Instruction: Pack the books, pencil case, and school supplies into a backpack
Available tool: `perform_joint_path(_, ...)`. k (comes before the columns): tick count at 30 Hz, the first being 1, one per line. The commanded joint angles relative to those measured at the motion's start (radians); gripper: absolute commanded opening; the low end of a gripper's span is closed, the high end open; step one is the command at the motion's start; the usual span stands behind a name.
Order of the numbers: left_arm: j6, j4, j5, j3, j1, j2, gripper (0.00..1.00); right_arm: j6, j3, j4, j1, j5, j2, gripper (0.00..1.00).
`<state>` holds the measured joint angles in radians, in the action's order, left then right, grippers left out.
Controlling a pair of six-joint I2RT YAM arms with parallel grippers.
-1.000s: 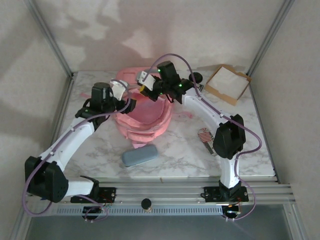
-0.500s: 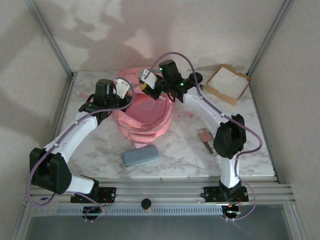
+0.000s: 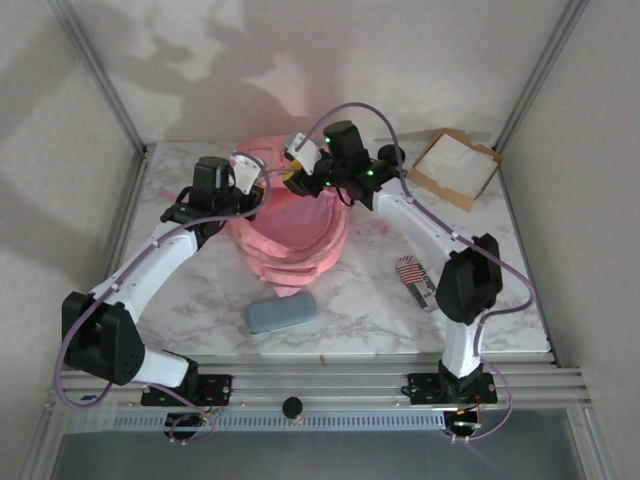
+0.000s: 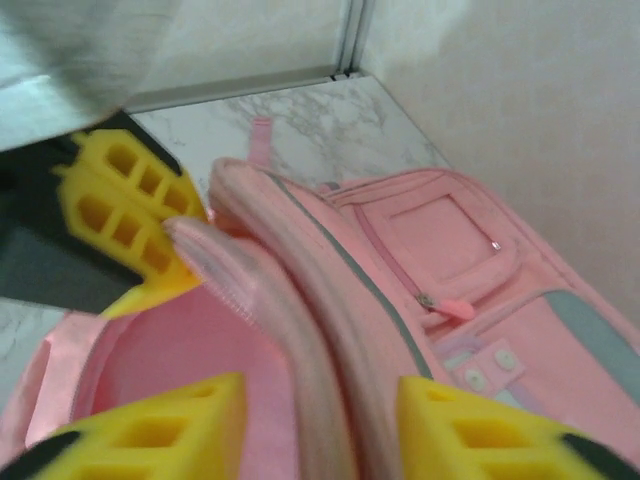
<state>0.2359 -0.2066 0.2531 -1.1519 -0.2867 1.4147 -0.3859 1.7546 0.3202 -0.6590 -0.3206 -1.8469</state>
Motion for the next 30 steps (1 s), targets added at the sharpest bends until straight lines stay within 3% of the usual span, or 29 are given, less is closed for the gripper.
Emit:
perform_joint_path(1, -0.118, 0.175, -0.015, -0.006, -0.015, -0.050, 0.00, 0.202, -0.091, -0.045, 0.013, 0.077, 0.169, 0.47)
perform_joint_path(4, -0.184, 0.227, -0.039, 0.006, -0.016, -0.059, 0.00, 0.390, -0.213, -0.001, 0.066, 0.136, 0.257, 0.52)
perform_joint_path(8, -0.265, 0.269, -0.048, 0.006, -0.016, -0.054, 0.00, 0.594, -0.382, 0.087, 0.147, 0.198, 0.370, 0.72)
perform_joint_path(13, -0.297, 0.285, -0.032, 0.002, -0.020, -0.035, 0.00, 0.672, -0.562, 0.123, 0.138, 0.207, 0.481, 0.91)
perform_joint_path(16, -0.317, 0.267, -0.070, -0.011, -0.021, -0.013, 0.00, 0.636, -0.634, 0.109, 0.027, 0.201, 0.485, 0.98)
perform_joint_path(25, -0.367, 0.271, -0.078, -0.007, -0.022, -0.005, 0.00, 0.393, -0.809, -0.057, -0.218, -0.040, 0.392, 0.99)
perform_joint_path(30, -0.372, 0.247, -0.084, -0.034, -0.021, 0.001, 0.00, 0.216, -0.820, -0.146, -0.299, -0.024, 0.319, 0.99)
